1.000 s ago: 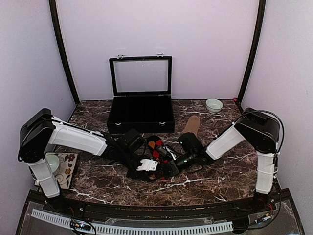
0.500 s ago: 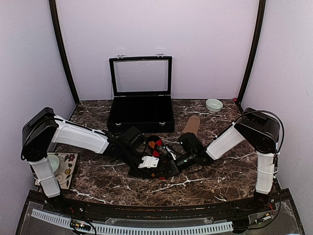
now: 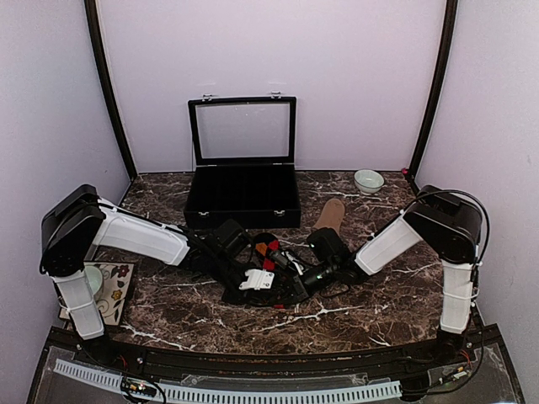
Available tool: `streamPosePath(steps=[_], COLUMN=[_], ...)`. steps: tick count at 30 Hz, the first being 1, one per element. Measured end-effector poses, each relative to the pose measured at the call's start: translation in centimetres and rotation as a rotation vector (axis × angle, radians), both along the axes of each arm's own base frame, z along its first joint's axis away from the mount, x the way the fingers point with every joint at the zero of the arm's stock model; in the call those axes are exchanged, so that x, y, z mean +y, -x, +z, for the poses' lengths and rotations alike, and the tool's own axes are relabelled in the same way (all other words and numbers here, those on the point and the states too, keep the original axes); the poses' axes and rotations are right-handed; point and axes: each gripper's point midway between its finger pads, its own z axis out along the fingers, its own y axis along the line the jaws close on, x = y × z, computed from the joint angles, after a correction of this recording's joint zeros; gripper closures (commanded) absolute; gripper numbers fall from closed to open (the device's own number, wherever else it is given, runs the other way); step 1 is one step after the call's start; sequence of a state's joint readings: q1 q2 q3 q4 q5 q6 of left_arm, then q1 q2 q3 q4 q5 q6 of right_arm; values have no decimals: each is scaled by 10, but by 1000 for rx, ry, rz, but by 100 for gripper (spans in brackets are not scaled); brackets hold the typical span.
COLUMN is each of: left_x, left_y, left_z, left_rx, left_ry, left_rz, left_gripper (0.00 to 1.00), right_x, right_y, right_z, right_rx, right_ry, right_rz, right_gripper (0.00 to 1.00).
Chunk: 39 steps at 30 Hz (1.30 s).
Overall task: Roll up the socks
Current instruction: Roll the sock at the center of the board.
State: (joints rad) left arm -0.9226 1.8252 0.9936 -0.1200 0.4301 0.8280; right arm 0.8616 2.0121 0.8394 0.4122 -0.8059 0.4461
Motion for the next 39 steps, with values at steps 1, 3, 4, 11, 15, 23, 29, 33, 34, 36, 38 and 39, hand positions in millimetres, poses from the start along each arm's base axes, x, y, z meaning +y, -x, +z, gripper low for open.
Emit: streamPosePath(steps=[1, 3, 4, 11, 15, 23, 29, 33, 34, 36, 38, 39], left_x=[0, 1, 1, 3, 0, -4, 2, 11, 12, 12, 11, 11], left_y=[0, 0, 0, 5, 6, 5, 20, 41, 43, 47, 47, 47], left_z=[0, -1, -1, -4, -5, -5, -2, -3, -5, -6, -6, -6], left_rx=[1, 7, 14, 118, 198, 424, 617, 760, 781, 827, 849, 856], left_ry=[0, 1, 3, 8, 6, -12, -50, -100, -110, -121, -129, -135], left_rz=[-1, 2, 3, 14, 18, 69, 92, 95, 100, 107, 117, 123], left_gripper=[100, 100, 100, 100, 100, 100, 100, 100, 100, 100, 100, 100], right_x=[0, -1, -2, -16, -32, -76, -89, -92, -94, -105, -120, -130], right_y=[0, -1, 1, 1, 0, 1, -4, 1, 0, -4, -11, -17], right_z=[0, 0, 1, 12, 13, 28, 91, 116, 117, 116, 111, 110], right_rx=[-2, -13, -18, -133, -191, -421, -689, -804, -817, -842, -839, -832], right_ry=[1, 4, 5, 40, 66, 189, 115, 90, 90, 102, 117, 127], right_rz=[-1, -6, -7, -58, -111, -230, -330, -356, -369, -413, -474, -521], right_gripper=[92, 79, 75, 59, 60, 62, 55, 1, 1, 1, 1, 1])
